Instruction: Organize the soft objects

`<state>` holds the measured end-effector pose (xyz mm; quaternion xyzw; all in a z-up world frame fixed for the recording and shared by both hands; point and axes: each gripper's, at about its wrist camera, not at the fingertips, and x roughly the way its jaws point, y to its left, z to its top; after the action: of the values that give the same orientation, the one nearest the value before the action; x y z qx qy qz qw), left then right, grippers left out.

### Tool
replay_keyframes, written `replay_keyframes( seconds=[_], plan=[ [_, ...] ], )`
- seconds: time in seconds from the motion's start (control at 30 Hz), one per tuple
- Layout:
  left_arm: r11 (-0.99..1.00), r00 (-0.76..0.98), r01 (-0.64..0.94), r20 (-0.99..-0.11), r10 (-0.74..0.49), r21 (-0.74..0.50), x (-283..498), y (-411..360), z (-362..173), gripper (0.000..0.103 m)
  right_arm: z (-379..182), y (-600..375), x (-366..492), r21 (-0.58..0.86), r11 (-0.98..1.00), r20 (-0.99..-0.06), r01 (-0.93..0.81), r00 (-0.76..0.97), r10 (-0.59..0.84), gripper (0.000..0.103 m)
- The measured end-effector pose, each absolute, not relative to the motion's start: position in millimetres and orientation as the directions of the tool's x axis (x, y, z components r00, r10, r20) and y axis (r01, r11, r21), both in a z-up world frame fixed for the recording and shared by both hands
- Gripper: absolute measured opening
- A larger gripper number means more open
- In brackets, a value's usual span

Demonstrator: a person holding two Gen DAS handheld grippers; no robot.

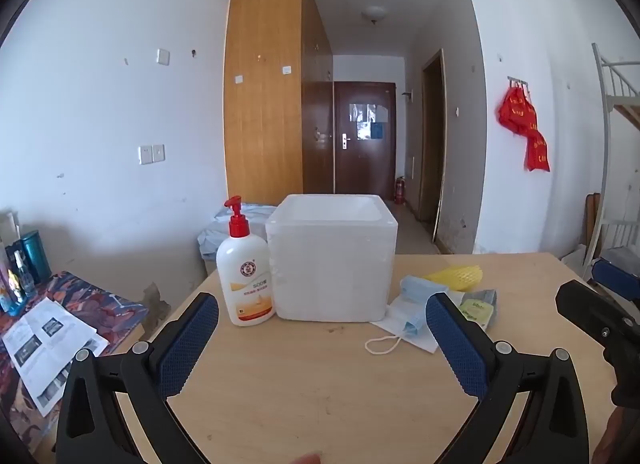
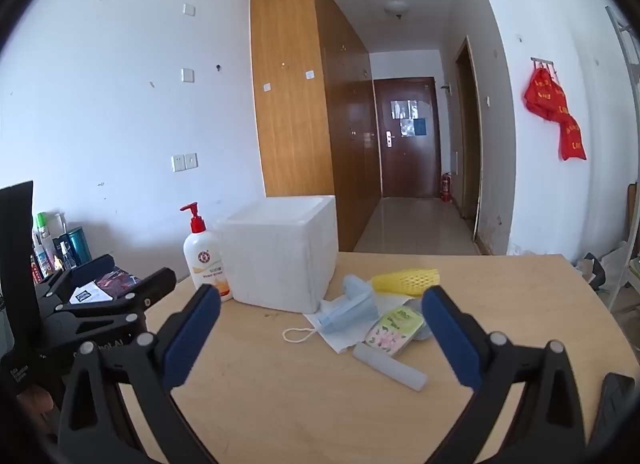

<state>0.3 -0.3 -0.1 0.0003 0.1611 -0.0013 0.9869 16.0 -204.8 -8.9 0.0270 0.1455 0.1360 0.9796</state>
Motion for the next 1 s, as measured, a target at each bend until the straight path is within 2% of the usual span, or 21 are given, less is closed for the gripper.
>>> replay_keyframes(
  seconds=[0.17,0.37,1.0],
  plan=[
    [1.000,0.947,0.014,-0.322,-0.005,0.026,4.2,-3.4,-1.3,0.103,-9.0,-205.2,18.5,0.110,0.960,-0.300,-0.256,0.912,0.278,0.102],
    [1.000,0.956,0.017,-0.294,-0.014,0.008,-0.2,4.3,-3.9,0.103,-8.7,-208.4,16.4,0.111,0.962,-0.291,-0.250,0.917,0.272,0.102],
    [1.000,0.952,0.028,-0.304,-0.024,0.006,2.5,-0.3,-2.0,0.103,-9.3,-205.4,20.2,0.110,0.963,-0.289,-0.245,0.919,0.267,0.102]
  ],
)
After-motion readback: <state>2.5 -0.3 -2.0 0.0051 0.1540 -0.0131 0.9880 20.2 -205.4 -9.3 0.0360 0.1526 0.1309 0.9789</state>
